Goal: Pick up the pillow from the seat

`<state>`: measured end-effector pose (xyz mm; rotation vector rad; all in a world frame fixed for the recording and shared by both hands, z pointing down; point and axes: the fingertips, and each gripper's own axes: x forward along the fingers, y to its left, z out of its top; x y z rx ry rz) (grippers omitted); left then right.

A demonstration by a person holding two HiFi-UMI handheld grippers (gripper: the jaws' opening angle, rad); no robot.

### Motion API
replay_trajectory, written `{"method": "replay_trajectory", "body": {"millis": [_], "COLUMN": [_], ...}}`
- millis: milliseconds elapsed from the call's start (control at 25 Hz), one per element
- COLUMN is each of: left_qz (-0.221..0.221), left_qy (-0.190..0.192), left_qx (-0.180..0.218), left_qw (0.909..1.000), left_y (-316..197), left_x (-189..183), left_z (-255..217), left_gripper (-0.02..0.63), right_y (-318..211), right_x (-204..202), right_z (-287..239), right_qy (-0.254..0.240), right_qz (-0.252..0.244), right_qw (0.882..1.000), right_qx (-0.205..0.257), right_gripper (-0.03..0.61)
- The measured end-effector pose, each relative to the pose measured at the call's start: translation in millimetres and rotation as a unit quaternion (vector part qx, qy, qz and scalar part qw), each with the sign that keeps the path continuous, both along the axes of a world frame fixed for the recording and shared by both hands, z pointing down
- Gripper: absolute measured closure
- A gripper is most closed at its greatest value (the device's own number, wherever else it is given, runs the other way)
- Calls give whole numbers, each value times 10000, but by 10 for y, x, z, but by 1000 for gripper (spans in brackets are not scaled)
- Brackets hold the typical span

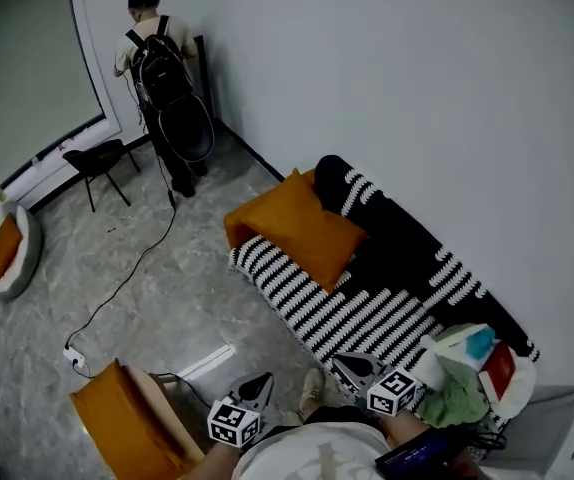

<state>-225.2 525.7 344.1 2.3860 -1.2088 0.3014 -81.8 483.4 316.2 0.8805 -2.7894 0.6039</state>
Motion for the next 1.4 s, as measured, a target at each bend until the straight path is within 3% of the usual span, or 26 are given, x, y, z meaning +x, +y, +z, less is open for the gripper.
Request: {"method": "replay_trajectory", "body": {"millis": [800,1120,1400], "left_qz": [70,109,112], "left_qy": [-269,-433,-437], "left_qx": [-92,-30,11], "left_qw": [9996,9990,9990], "left_y": [-1319,-1700,-1913], "left_x": [251,416,342], "left_z": [-70,-135,-151], "left_gripper": [604,604,604], "right_y": [-1355,-1737,-1976], "right_x": [202,362,399], "right_z": [128,181,102], "right_qy": [-157,-167,-194], "right_qz": [79,15,174], "right_qw": [9997,9997,9996], "right_qx": [-191,-188,-79], "right_gripper": [565,565,565]}}
